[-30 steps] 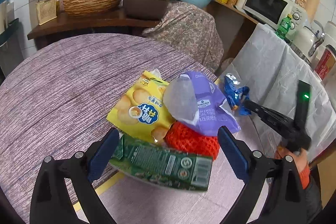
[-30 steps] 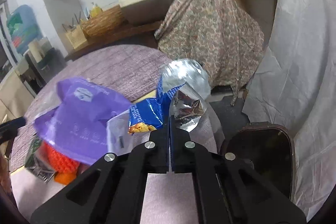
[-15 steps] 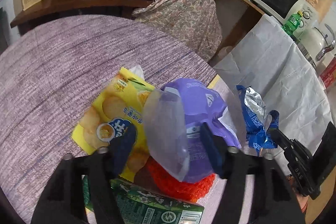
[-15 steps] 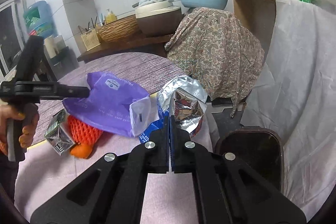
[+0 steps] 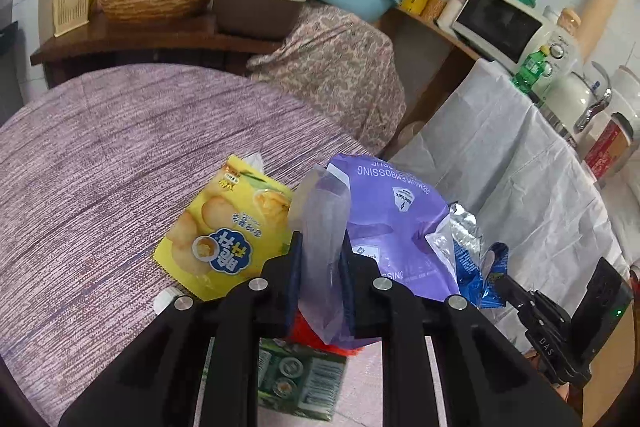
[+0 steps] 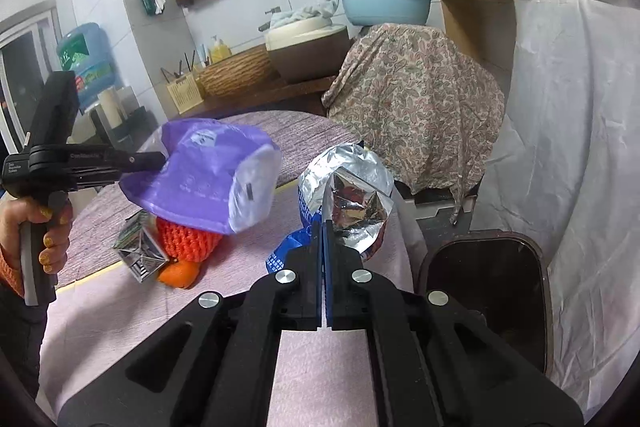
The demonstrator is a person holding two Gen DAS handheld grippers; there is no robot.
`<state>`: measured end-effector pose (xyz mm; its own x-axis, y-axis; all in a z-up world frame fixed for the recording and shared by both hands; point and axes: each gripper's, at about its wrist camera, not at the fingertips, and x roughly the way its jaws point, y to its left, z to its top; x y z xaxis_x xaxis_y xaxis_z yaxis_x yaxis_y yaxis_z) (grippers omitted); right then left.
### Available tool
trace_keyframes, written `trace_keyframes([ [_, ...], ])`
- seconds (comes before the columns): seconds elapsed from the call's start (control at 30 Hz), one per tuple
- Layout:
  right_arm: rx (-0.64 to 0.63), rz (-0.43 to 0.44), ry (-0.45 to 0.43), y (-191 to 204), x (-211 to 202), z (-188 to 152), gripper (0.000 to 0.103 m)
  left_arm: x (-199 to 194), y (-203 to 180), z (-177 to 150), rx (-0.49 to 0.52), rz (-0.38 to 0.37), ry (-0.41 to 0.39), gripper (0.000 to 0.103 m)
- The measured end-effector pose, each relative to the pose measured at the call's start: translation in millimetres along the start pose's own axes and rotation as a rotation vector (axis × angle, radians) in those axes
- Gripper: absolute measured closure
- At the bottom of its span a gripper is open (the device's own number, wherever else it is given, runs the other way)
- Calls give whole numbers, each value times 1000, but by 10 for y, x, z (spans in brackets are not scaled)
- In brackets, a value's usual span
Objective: Collect trash
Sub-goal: 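Carry the purple bag and blue wrapper to the bin and release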
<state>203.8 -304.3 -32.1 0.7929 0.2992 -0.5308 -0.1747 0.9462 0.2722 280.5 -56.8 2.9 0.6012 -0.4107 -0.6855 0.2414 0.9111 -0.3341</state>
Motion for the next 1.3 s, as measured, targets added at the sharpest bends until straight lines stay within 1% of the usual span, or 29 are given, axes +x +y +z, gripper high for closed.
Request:
trace_keyframes([
  [0.13,16,0,-28,-78,-198,-65,102,-107,-268,-81,52,-5,-51,86],
  [0.23,33,-23,-56,-190,-415,-138,102,-102,-525,-141,76,-43,-69,86],
  [0.3,50,-40,-67,-286,-542,-184,102,-65,-724,-178,109,-56,-75,86],
  [0.37,68,-74,-78,-421,-677,-242,102,-8,-945,-225,149,-60,-81,86],
  [0.43,81,-113,-78,-556,-753,-299,102,92,-1148,-265,168,-84,-67,86],
  [0.57,143,-178,-48,-914,-805,-502,102,298,-1482,-389,206,-88,-56,86],
  [0.67,168,-235,14,-1149,-652,-717,102,487,-1688,-493,227,-79,-39,86],
  [0.73,196,-249,51,-1293,-523,-864,102,626,-1786,-566,235,-67,-13,86],
  [0.8,229,-251,86,-1413,-376,-1009,102,780,-1864,-639,242,-58,22,86],
  [0.93,296,-237,144,-1607,-102,-1280,101,1017,-2039,-737,270,-24,62,86],
  [1.03,345,-226,162,-1694,22,-1384,100,1145,-2155,-776,286,-7,79,86],
  [1.13,376,-226,169,-1749,50,-1490,98,1264,-2309,-805,329,22,92,86],
  [1.2,404,-225,154,-1771,-6,-1527,94,1344,-2391,-829,357,41,100,86],
  [1.23,412,-235,145,-1775,-52,-1544,85,1409,-2448,-852,379,54,110,86],
  [1.27,417,-248,136,-1781,-98,-1561,68,1479,-2505,-872,397,66,121,86],
  [1.3,422,-264,120,-1794,-172,-1582,57,1532,-2540,-888,411,77,129,86],
])
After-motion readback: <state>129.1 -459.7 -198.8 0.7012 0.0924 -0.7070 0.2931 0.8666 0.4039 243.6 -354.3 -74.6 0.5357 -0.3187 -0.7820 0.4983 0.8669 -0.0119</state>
